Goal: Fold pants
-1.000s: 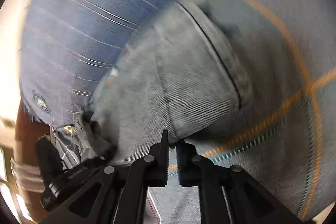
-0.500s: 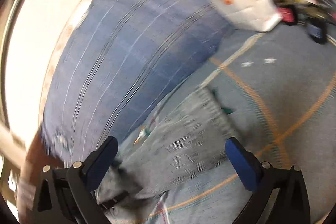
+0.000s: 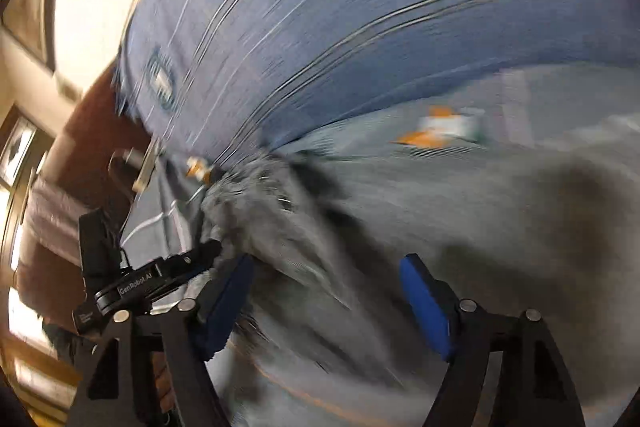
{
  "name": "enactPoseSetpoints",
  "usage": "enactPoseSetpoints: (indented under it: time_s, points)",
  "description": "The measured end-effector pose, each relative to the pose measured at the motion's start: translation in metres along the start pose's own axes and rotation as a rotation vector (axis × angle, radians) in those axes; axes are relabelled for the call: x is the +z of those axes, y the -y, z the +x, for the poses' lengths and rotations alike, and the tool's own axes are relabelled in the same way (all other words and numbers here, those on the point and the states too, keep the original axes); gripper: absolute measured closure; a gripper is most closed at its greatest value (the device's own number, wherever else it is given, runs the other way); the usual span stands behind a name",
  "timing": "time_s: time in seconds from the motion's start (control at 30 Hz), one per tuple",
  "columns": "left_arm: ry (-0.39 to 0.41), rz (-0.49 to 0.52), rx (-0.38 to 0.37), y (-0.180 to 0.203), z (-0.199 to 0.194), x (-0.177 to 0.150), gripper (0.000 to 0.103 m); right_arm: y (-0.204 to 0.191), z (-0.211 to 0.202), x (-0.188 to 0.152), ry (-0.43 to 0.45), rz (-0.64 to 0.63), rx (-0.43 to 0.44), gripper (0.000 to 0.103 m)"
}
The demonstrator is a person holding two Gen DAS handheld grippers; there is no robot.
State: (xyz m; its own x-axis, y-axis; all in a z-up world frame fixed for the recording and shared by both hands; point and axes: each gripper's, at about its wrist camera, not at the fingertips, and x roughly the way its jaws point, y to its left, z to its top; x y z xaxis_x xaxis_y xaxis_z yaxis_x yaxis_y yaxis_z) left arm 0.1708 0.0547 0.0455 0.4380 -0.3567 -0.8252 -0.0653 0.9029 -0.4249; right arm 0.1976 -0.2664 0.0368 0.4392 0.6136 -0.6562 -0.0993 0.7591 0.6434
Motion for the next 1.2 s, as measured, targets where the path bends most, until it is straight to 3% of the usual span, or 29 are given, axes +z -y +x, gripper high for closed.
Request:
enactPoseSetpoints:
  time_s: [0.1, 0.23, 0.37, 0.4, 0.43, 0.57, 0.7, 0.8, 0.93, 1.07, 1.2]
  points:
    - [0.028, -0.087, 0.018, -0.027, -0.014, 0.013, 0.035, -0.025, 0.052, 0.039, -0.11, -0.04, 0.006, 0.025]
    - [0.01, -0.194, -0.024, -0.06, -0.02, 0.022, 0.035, -0.046, 0.12, 0.083, -0.23, -0.036, 0.008, 0.025]
    - [-0.001, -0.232, -0.004, -0.073, -0.018, 0.023, 0.035, -0.058, 0.171, 0.101, -0.371, -0.06, 0.003, 0.025]
    - [-0.002, -0.242, -0.006, -0.073, -0.016, 0.023, 0.035, -0.058, 0.178, 0.101, -0.39, -0.045, -0.001, 0.028]
    - [-0.008, -0.257, -0.013, -0.078, -0.017, 0.022, 0.035, -0.06, 0.18, 0.1, -0.387, -0.045, -0.008, 0.043]
    - [-0.005, -0.289, -0.044, -0.09, -0.017, 0.024, 0.035, -0.096, 0.156, 0.081, -0.33, -0.199, -0.084, 0.092]
    - [-0.003, -0.278, -0.036, -0.092, -0.018, 0.022, 0.035, -0.137, 0.121, 0.05, -0.232, -0.364, -0.144, 0.092]
    - [0.005, -0.258, -0.049, -0.087, -0.021, 0.02, 0.035, -0.168, 0.095, 0.01, -0.162, -0.495, -0.115, 0.092]
    - [-0.011, -0.184, -0.055, -0.072, -0.023, 0.013, 0.031, -0.194, 0.096, -0.048, -0.154, -0.647, -0.117, 0.092]
    - [-0.056, -0.077, -0.002, -0.052, -0.007, 0.005, 0.027, -0.189, 0.107, -0.081, -0.169, -0.644, -0.116, 0.092]
    - [-0.093, -0.007, 0.073, -0.04, 0.016, -0.001, 0.027, -0.184, 0.112, -0.09, -0.169, -0.628, -0.093, 0.091]
